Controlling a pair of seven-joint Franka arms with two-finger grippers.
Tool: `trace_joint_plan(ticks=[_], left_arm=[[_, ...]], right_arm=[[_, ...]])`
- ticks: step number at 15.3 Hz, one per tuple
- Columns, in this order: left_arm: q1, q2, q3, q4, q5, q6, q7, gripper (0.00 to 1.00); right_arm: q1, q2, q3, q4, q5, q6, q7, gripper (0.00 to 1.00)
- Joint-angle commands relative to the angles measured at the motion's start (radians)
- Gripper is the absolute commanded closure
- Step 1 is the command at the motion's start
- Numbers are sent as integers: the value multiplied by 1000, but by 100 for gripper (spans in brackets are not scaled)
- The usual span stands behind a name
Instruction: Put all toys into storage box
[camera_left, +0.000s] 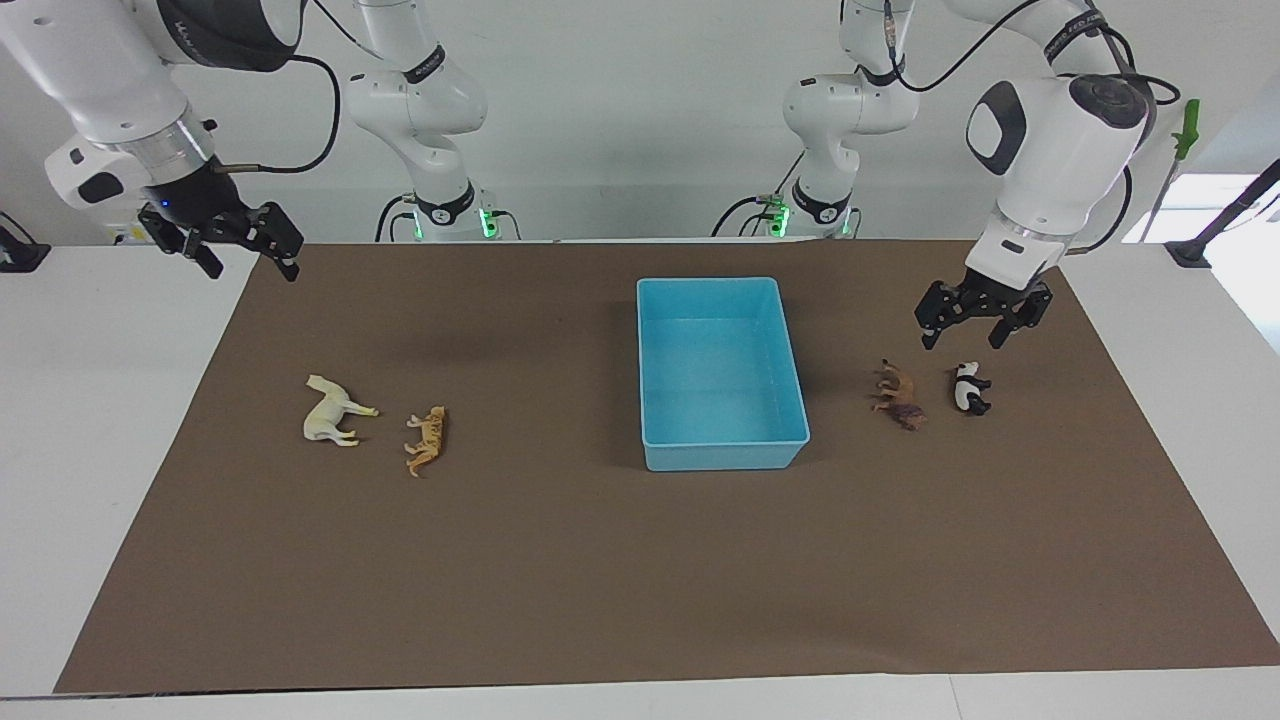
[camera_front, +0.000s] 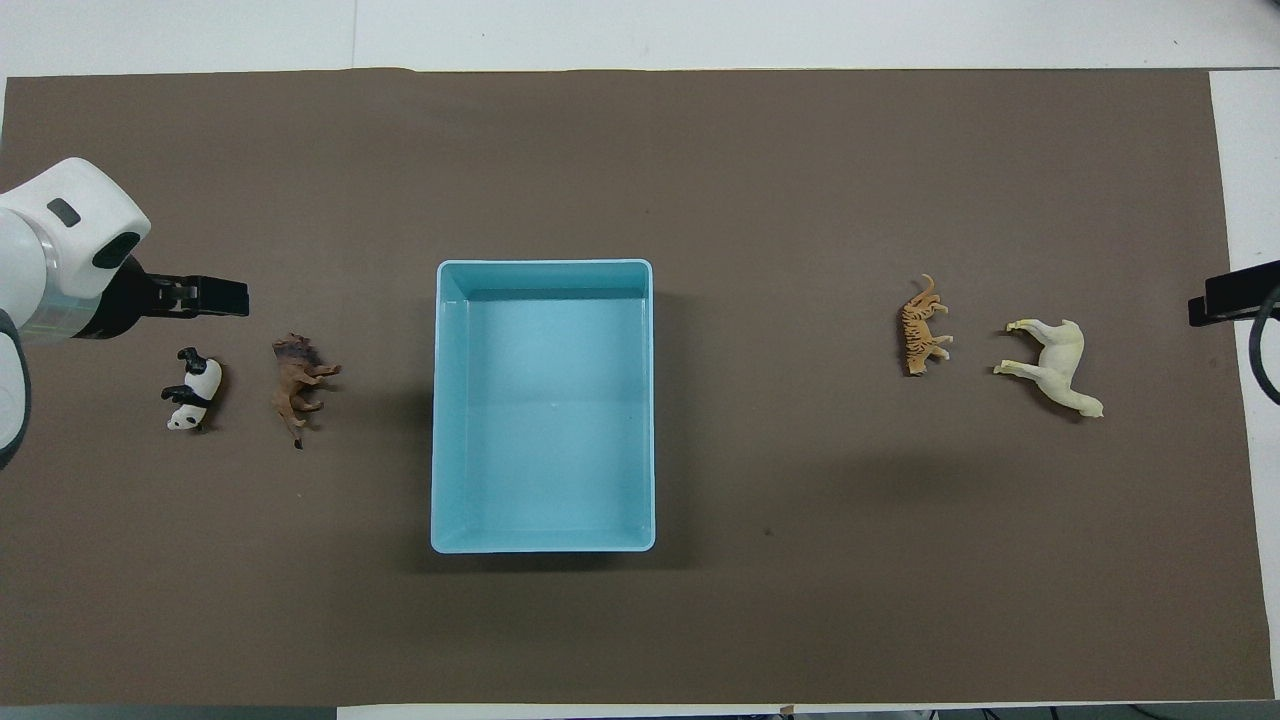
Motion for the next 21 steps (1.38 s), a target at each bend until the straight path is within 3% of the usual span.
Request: trace_joint_plan(ticks=[1,6,10,15,18,21], left_arm=[[21,15,-3,-71,16,83,-1,0],[49,58,-6,-238,16,345,16,0],[17,122,-4,-234,15,414,-167,0],[20,150,-4,-249,15,424,-268,0],[17,165,-4,-289,15,471,-268,0],[14,184,-4,-300,15,485,-287,0]], right_arm=[[-13,-57,3,-118,-14,112,-26,0],[-54,3,3,-144,-12,185,-103,3],[-100,29,3,-294,-10,347,-213,3],[-82,54,5,-393,-1,531,-610,2],[-53,54,5,-458,0,597,-793,2],[-51,38,5,-523,2,607,-859,4]])
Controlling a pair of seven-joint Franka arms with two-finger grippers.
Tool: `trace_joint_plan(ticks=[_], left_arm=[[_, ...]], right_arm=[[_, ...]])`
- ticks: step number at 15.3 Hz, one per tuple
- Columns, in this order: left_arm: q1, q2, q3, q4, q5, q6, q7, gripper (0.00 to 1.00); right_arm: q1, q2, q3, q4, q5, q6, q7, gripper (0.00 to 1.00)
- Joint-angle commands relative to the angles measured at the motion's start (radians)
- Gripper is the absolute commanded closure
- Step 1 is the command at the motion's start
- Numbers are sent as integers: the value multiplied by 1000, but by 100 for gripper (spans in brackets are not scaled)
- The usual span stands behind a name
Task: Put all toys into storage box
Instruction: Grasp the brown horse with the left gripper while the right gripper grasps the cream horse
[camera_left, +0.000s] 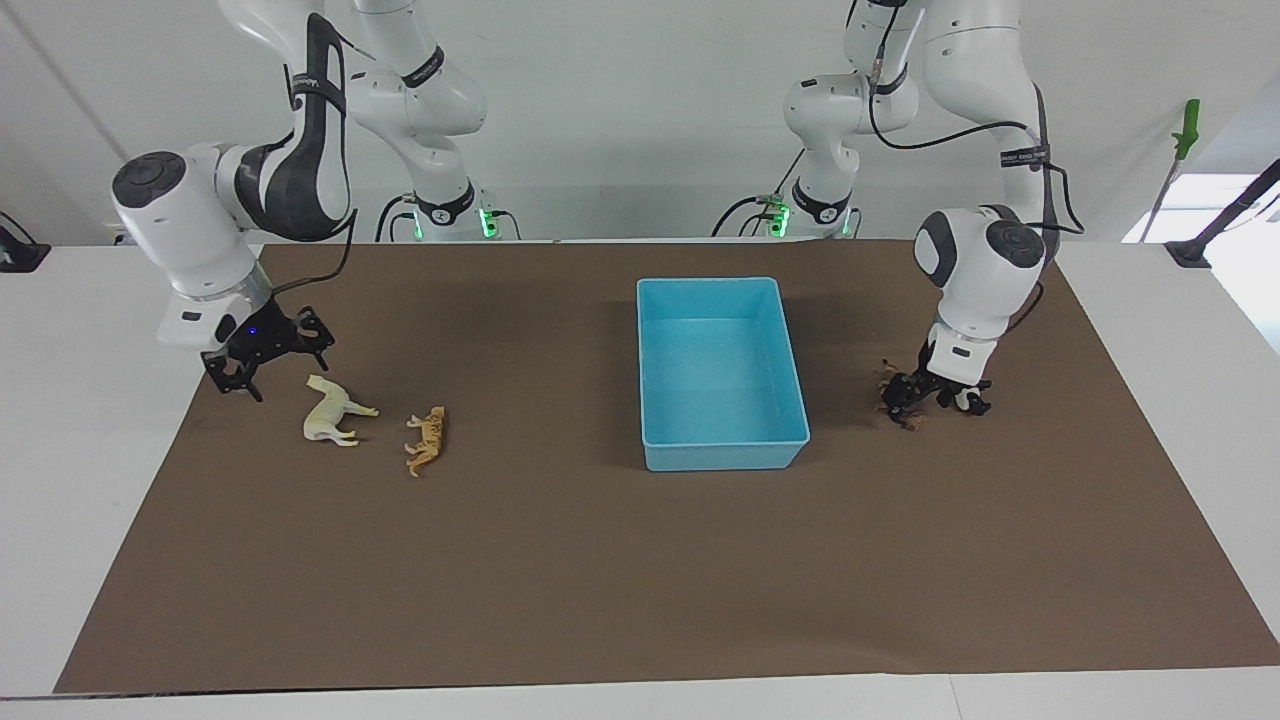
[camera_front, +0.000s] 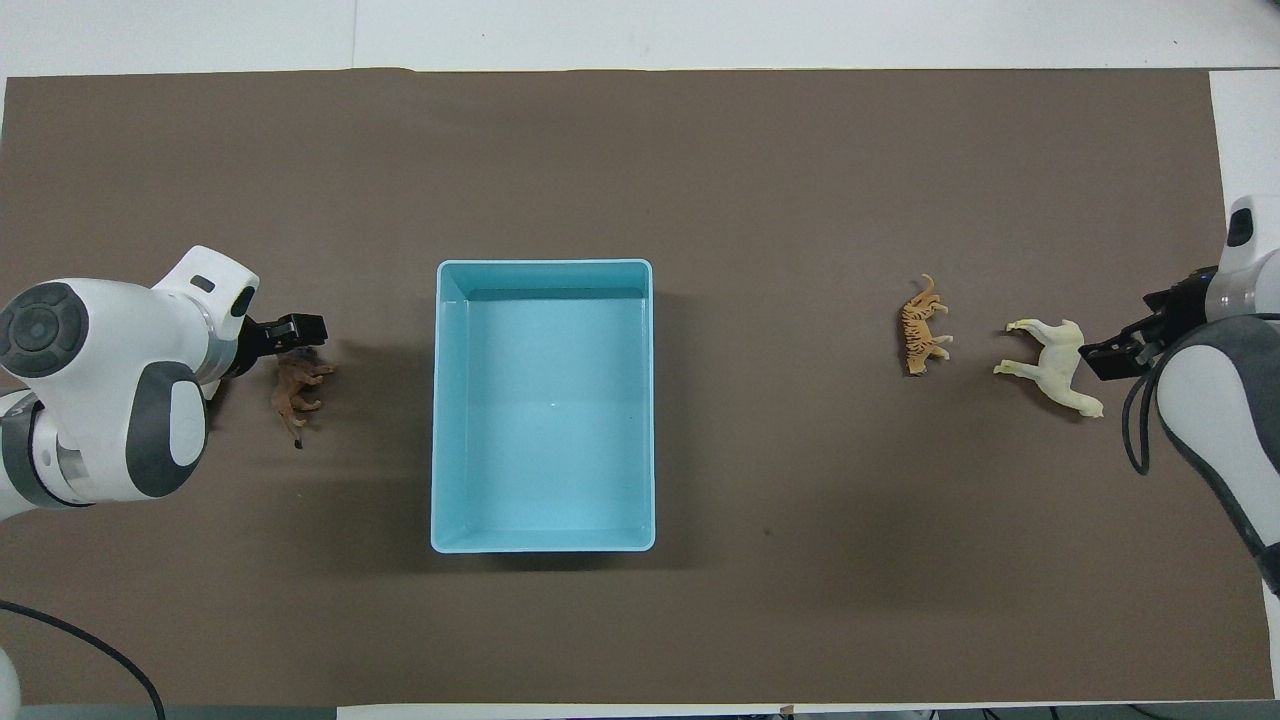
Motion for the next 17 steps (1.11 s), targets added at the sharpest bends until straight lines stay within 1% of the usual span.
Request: trace_joint_plan(ticks=[1,4,5,6,9,10,11,15,17], left_arm=[[-16,24,9,-18,13,41,-34,0],[-16,45,9,-10,13,44,-33,5],[-16,46,9,-5,13,37,-31,10],[-17,46,9,-4,13,34,-31,29],[-16,46,9,27,13,-14,-30,73],[-16,43,9,42,13,-49,-27,90],[-14,39,9,51,13,-73,-24,100],[-13,32,9,67,13,-89,-27,100],[-16,32,4,143,6,-177,-43,100]], right_arm=[[-3,-41,2,-79,1,27,-85,4],[-7,-65,2,-128,3,25,-138,5],[-10,-74,2,-144,3,22,-154,7],[-16,-81,2,-163,3,27,-164,7],[-22,-81,0,-185,1,37,-179,8],[-28,-78,0,-196,3,59,-184,8],[-34,-76,0,-207,3,79,-188,8],[-57,-49,0,-213,1,120,-191,8],[-57,-38,0,-225,1,152,-202,8]])
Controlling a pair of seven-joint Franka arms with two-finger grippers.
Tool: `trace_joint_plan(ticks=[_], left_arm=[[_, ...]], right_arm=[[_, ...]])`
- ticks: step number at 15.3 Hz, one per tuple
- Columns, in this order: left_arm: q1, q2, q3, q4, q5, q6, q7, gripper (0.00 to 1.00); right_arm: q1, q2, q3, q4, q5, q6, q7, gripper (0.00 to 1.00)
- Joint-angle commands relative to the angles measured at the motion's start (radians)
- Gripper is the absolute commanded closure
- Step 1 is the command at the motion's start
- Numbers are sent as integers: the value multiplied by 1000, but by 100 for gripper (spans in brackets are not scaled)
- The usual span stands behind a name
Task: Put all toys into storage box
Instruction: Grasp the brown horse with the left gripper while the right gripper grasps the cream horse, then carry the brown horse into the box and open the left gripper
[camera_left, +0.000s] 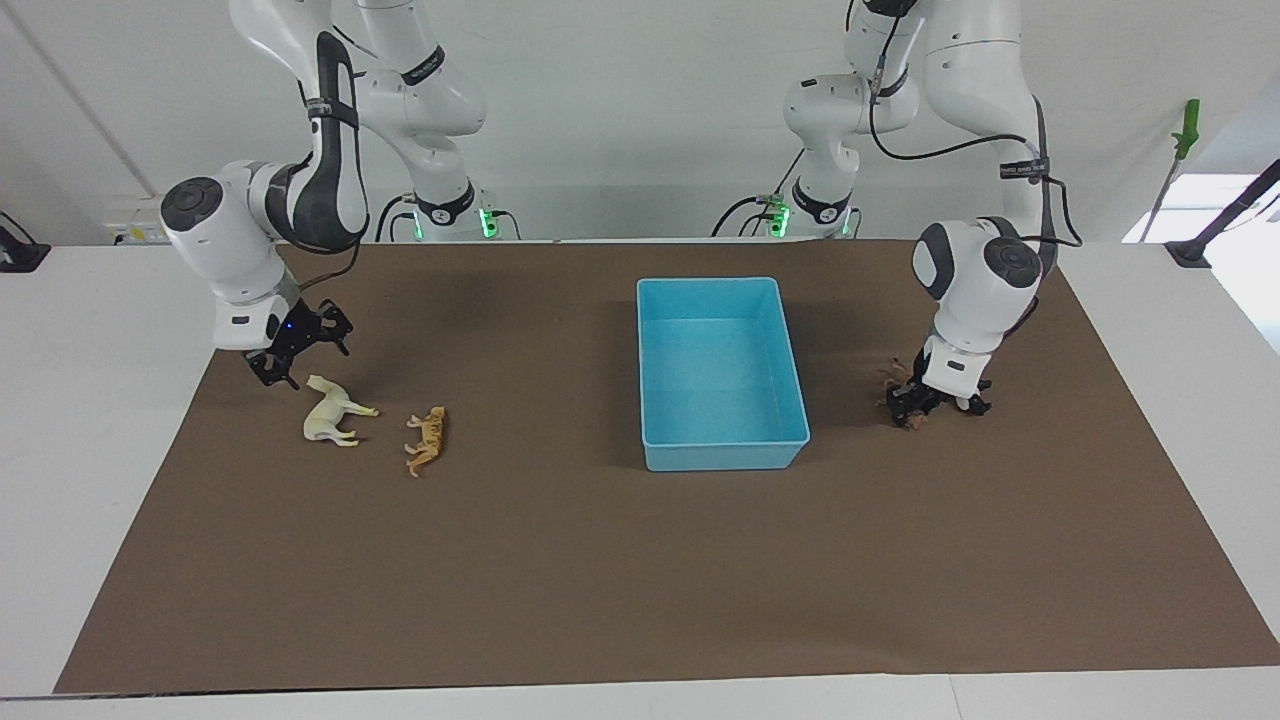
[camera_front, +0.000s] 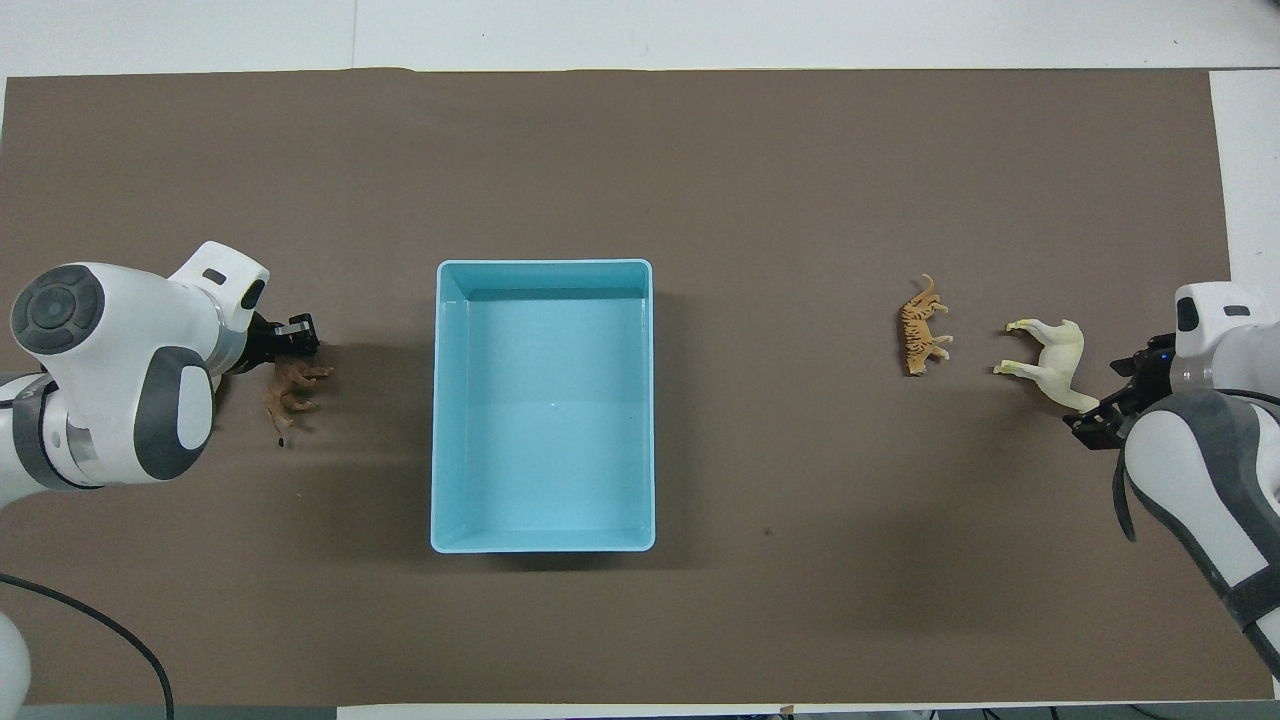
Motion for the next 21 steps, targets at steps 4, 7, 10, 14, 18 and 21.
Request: trace_joint_plan(ticks=[4,7,10,14,18,21], left_arm=[[-71,2,-12,338,-71,-379,-190,100],[-169,1,-12,402,-132,-413,-392,100],[-307,-1,-12,393,-132,-341,-615,100],[-394,-16,-13,258,-133,-165,-692,100],[-424,-34,-13,178,-133,-81,-693,52],[-428,-33,-12,187,-133,-88,-695,0]], right_arm=[[-22,27,6,-43,1,108,-47,8],[-30,49,6,-53,1,151,-59,9],[-30,47,6,-73,1,183,-59,14],[-30,41,6,-115,1,229,-59,17],[-42,41,6,-116,1,232,-61,27],[-51,43,6,-110,1,231,-59,47]])
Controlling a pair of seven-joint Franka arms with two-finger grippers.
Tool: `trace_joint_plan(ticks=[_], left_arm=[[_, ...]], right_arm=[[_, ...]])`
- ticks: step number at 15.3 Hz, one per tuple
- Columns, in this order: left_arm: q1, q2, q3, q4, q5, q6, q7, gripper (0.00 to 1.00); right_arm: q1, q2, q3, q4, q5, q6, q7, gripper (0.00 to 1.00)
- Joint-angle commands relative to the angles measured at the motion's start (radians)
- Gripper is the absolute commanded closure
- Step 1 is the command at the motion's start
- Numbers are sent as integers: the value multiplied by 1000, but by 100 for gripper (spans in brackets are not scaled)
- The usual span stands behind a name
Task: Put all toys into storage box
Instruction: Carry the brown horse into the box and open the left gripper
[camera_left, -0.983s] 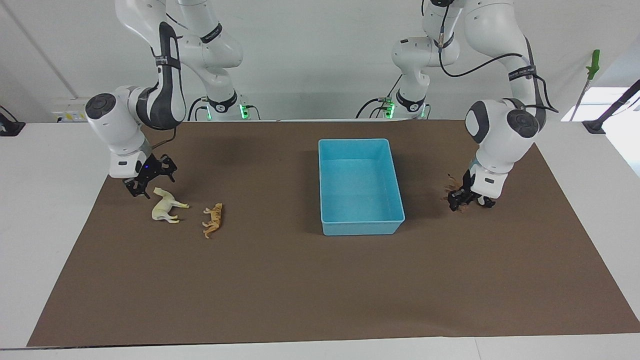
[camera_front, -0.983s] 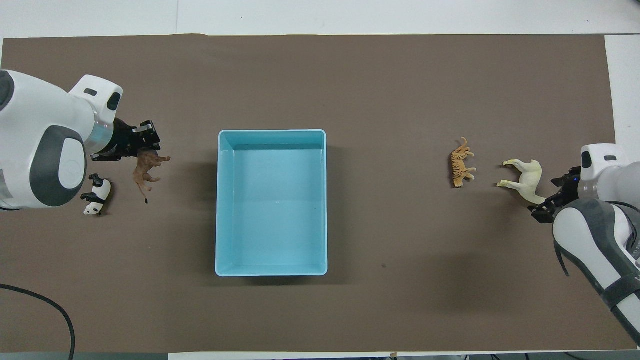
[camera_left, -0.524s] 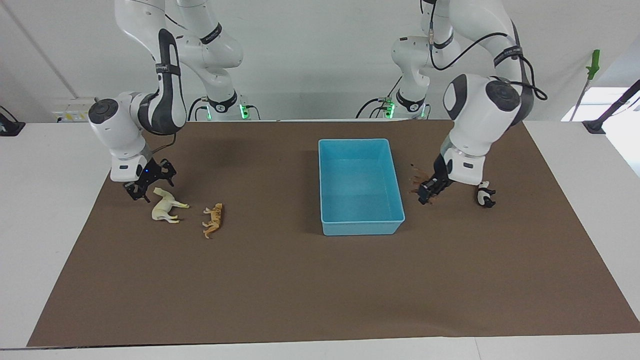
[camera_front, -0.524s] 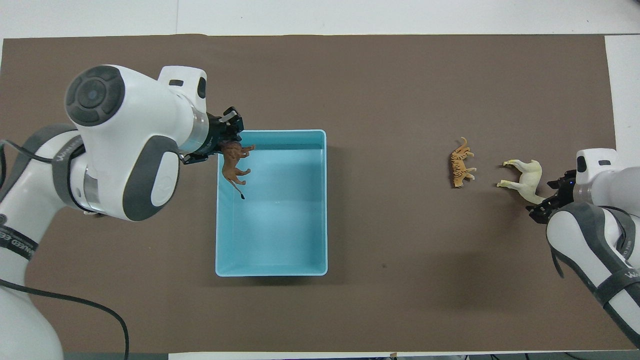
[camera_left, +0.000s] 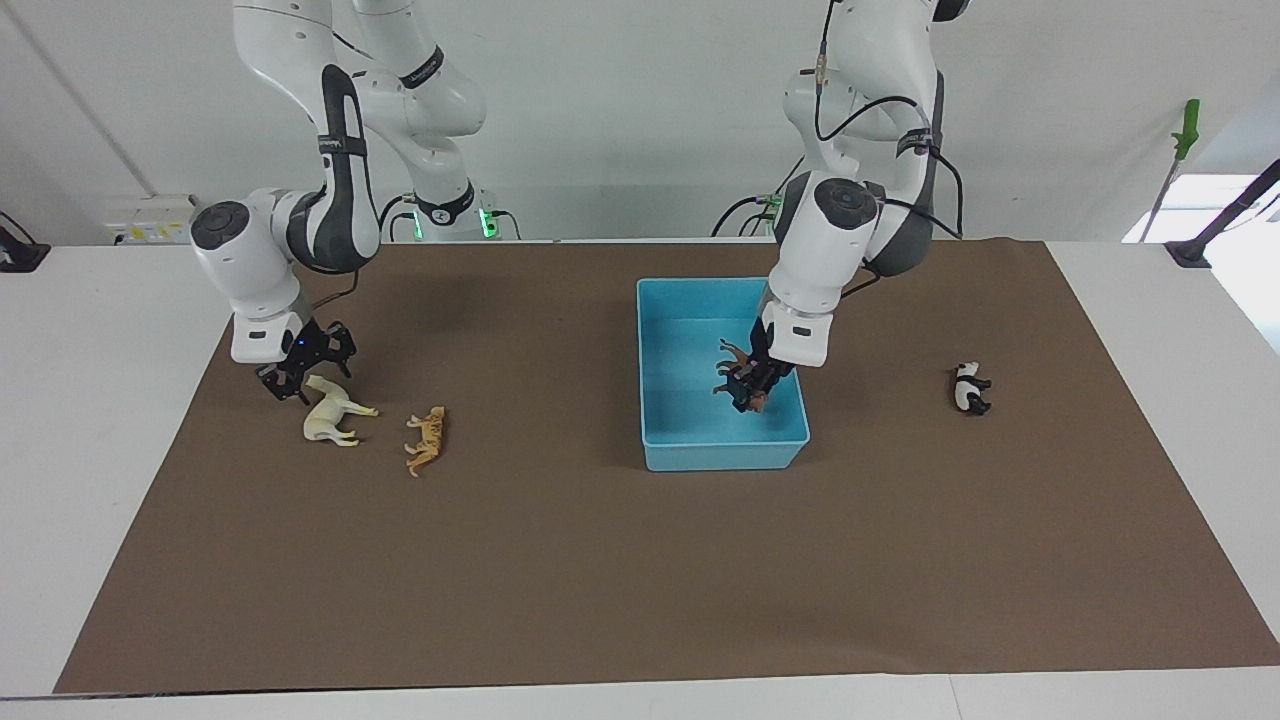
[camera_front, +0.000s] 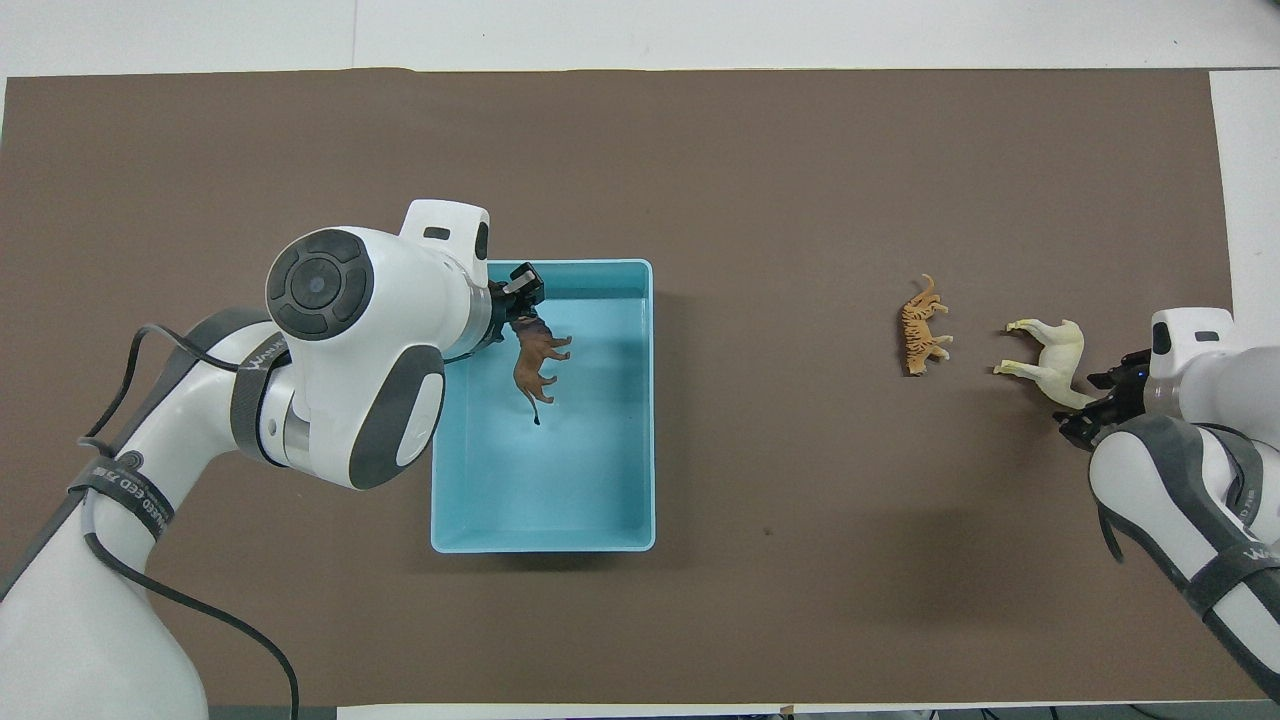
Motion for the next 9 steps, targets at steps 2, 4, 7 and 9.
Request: trace_joint_plan(ticks=[2,4,7,9], left_arm=[[-16,-31,17,-19,-18,7,-5,0],[-5,-34,22,-10,-12,-20,7,0],[43,-48,31,21,-8,-57,68,0],[52,-60,33,54,-8,-111,93,0]], right_arm=[[-36,-10,7,-4,1,13,-26,63],[-38,-6,7,17,1,4,-27,83],[-38,-1,7,126,1,-87,-20,100],[-26,-1,7,241,1,-225,38,100]])
